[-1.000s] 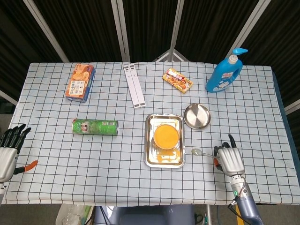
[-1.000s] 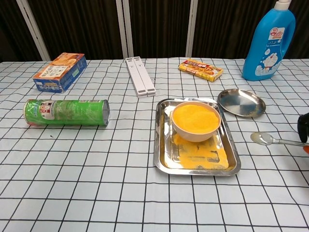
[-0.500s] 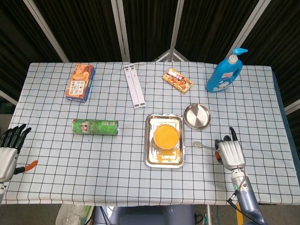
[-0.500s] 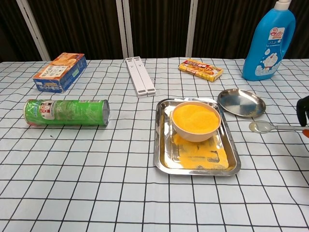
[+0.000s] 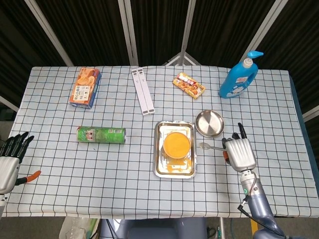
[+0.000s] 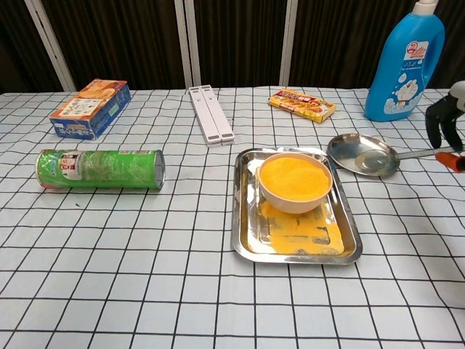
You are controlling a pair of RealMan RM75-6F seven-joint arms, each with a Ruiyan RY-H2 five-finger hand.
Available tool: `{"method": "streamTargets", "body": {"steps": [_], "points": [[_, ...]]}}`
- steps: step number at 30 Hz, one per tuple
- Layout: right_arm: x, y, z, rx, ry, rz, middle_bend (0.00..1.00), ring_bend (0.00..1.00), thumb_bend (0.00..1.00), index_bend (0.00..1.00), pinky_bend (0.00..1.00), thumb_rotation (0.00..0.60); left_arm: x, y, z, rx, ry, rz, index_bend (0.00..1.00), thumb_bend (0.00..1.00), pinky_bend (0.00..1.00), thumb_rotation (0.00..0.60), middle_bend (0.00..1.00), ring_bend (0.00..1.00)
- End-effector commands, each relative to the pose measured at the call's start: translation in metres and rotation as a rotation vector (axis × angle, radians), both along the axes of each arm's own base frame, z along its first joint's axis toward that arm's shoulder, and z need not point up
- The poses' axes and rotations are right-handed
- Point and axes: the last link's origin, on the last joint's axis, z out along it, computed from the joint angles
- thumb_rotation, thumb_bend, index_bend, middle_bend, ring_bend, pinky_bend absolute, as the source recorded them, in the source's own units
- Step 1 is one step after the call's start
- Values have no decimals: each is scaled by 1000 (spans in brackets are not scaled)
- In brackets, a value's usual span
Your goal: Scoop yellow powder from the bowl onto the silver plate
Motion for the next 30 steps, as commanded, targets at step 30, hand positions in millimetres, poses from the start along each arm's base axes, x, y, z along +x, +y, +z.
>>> {"method": "streamTargets", "body": {"steps": [30], "points": [[73,-36,-50,-10,390,266,638,344,594,649,0,600,-3,3,2,-20,-26,10,0,0,0,600,0,0]]}}
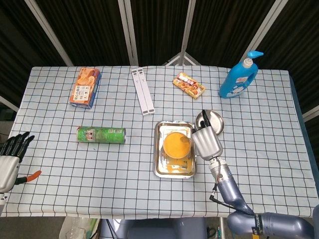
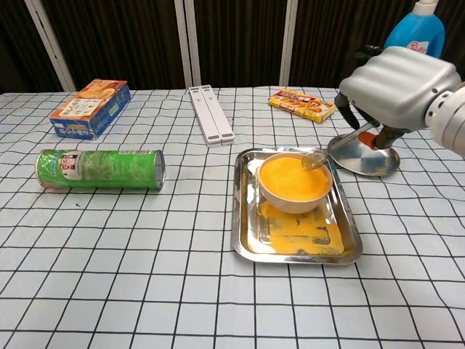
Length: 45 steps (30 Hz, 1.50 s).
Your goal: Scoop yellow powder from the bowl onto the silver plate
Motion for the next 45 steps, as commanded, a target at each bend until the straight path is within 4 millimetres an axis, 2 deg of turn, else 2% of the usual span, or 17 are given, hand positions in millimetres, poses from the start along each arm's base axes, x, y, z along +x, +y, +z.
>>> {"method": "streamTargets", "body": {"steps": [1,10,21,30,35,40,45], "points": [[-2,2,-3,-3,56,35,638,344,594,649,0,600,0,0,0,1,0,-2,0,0,0,600,0,0],[1,6,-7,-14,110,104,638,344,597,649,0,600,2,-1,-1,-5,5,-7,0,0,0,600,0,0],[0,3,-16,-13,114,89,638,344,600,649,0,600,1,-1,-1,-8,2,-5,0,0,0,600,0,0],[10,21,-21,41,60,108,638,344,600,649,0,600,1,-1,-2,-10,4,-5,0,0,0,600,0,0],[23,31,-20,53,26,153,638,344,599,649,0,600,1,-1,-2,-6,9,-3,0,0,0,600,0,0],[25,24,-16,22,38,167,638,344,599,649,0,600,2,-1,-2,-4,9,-3,0,0,0,600,0,0],[19,13,-12,-15,64,149,638,344,600,649,0,600,1,-1,-2,-6,8,-1,0,0,0,600,0,0]]}}
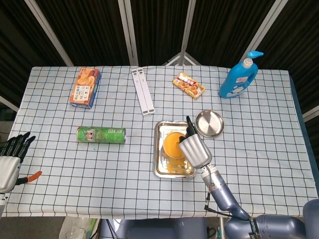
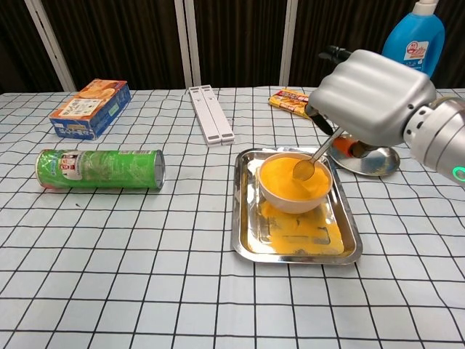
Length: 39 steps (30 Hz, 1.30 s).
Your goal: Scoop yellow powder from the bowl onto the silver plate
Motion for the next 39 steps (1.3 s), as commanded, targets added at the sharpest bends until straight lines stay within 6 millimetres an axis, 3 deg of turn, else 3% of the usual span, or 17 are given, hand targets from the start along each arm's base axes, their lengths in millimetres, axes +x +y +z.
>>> {"method": "streamTargets", "body": {"steps": [1,14,27,39], "points": [[-3,-5,2,-20,12,-6,638,344,600,649,0,600,0,0,0,-1,-1,0,0,0,0,600,0,0],[-19,-7,-5,-11,12,-57,638,344,601,649,0,600,1,0,-1,-6,-1,-2,0,0,0,600,0,0],[5,8,-9,37,-68,-28,638,344,602,650,0,600,0,0,-1,-3,-1,1,0,0,0,600,0,0],[8,7,0,21,-64,-21,638,344,605,650,0,600,0,0,-1,-3,-1,2,0,0,0,600,0,0]]}}
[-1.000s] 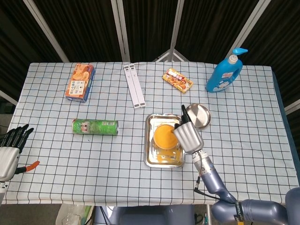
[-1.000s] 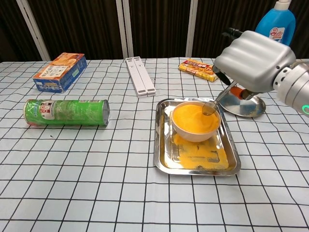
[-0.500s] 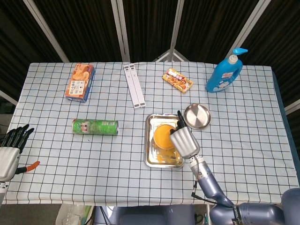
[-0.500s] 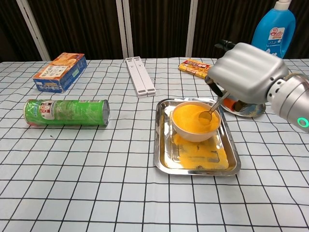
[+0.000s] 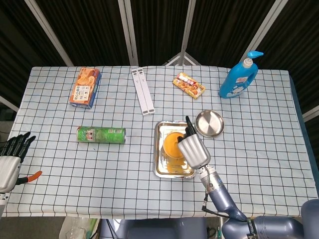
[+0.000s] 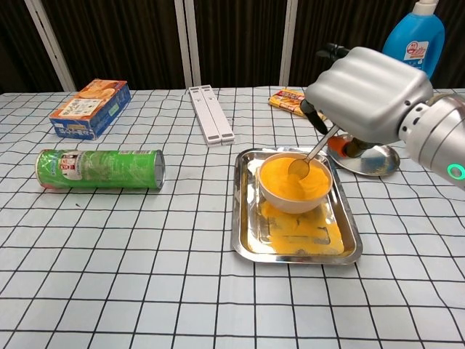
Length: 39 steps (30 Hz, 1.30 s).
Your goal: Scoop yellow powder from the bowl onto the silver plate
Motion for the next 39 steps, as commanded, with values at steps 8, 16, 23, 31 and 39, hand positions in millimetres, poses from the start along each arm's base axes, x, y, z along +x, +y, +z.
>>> {"method": "streamTargets", "body": {"steps": [8,16,23,31,39], "points": [[2,4,5,-6,-3,16,638,344,605,650,0,600,0,0,0,2,2,0,0,0,0,600,0,0],[12,15,-3,32,-18,44,638,344,604,650,0,600,0,0,0,3,2,0,0,0,0,600,0,0],[10,16,-12,38,2,41,638,344,605,650,0,600,0,0,0,4,0,0,0,0,0,600,0,0],[-5,8,-15,13,51,23,638,344,605,653,0,600,0,0,0,3,-1,0,0,0,0,600,0,0],[-21,-5,-6,-46,83,-3,638,344,605,662,0,600,0,0,0,3,1,-1,0,0,0,600,0,0]]}}
